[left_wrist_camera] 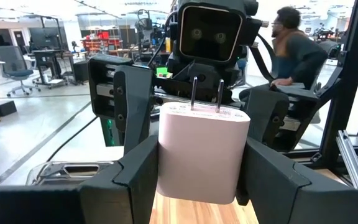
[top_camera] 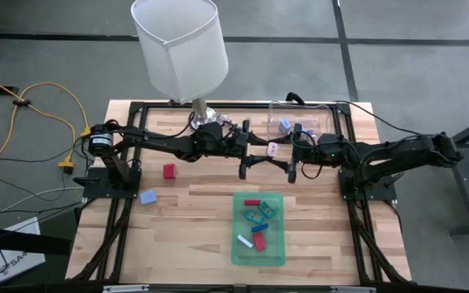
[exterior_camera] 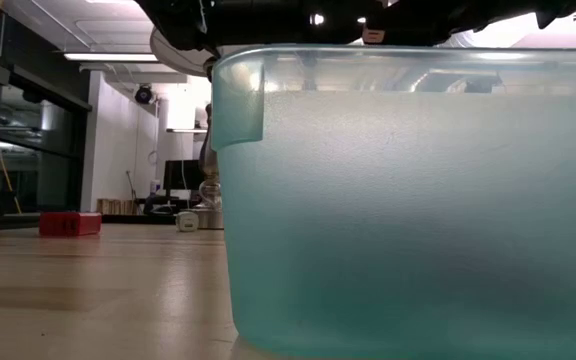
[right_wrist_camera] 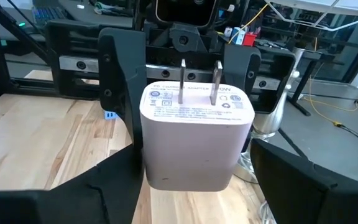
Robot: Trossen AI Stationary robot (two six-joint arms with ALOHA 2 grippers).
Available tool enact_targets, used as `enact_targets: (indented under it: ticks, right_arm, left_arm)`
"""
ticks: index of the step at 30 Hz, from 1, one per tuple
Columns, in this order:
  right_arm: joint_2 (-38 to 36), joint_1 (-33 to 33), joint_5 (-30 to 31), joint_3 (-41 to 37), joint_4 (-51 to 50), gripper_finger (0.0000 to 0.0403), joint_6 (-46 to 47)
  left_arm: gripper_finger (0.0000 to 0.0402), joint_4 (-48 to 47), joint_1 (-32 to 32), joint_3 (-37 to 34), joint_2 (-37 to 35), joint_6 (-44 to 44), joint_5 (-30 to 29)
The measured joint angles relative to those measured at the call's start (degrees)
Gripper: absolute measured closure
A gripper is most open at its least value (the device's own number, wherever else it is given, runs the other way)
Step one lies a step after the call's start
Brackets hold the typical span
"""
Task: Pick & Place Office items
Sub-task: Put the pink charger adapter into the transparent bin
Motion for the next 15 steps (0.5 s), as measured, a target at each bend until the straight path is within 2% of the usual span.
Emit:
enact_targets:
  ticks: [5, 15]
  right_arm:
    - [0.00, 0.00, -2.25, -0.06, -0.01, 0.0132, -0.06]
    - [0.00, 0.00, -2.45, -0.11, 0.62, 0.0185, 0.11]
  left_arm:
    - [0.0212, 0.14, 0.00, 0.00, 0.00, 0.00, 0.00]
    - [0.0212, 0.18, 0.02, 0.00, -0.07, 0.03, -0.11]
